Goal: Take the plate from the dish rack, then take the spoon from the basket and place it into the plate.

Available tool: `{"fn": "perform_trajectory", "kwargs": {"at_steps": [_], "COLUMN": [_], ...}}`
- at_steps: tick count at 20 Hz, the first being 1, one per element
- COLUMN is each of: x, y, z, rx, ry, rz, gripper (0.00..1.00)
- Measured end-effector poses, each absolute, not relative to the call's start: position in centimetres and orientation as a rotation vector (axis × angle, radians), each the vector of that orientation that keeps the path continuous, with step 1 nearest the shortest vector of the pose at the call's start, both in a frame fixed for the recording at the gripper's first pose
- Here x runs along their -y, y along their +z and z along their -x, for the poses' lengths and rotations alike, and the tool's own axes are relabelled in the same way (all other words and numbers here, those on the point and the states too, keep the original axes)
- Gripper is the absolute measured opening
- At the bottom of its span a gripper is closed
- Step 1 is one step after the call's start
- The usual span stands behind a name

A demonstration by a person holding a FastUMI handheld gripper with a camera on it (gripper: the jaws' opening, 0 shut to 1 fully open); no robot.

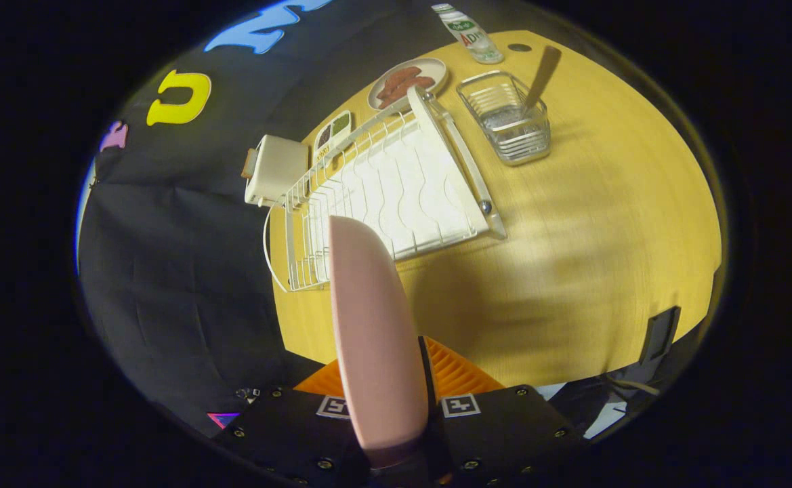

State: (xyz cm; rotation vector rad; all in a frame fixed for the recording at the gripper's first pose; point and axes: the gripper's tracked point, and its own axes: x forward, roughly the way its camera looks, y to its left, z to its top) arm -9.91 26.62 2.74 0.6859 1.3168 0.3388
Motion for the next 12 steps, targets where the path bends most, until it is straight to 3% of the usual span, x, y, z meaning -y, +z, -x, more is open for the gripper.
{"fn": "perform_trajectory", "kwargs": {"at_steps": [12], "x": [-27.6], "y": [-4.5], "z": [11.5], "rx": [-1.311], "ry": [0.303], "rz": [-0.839], "gripper": [0.32]}}
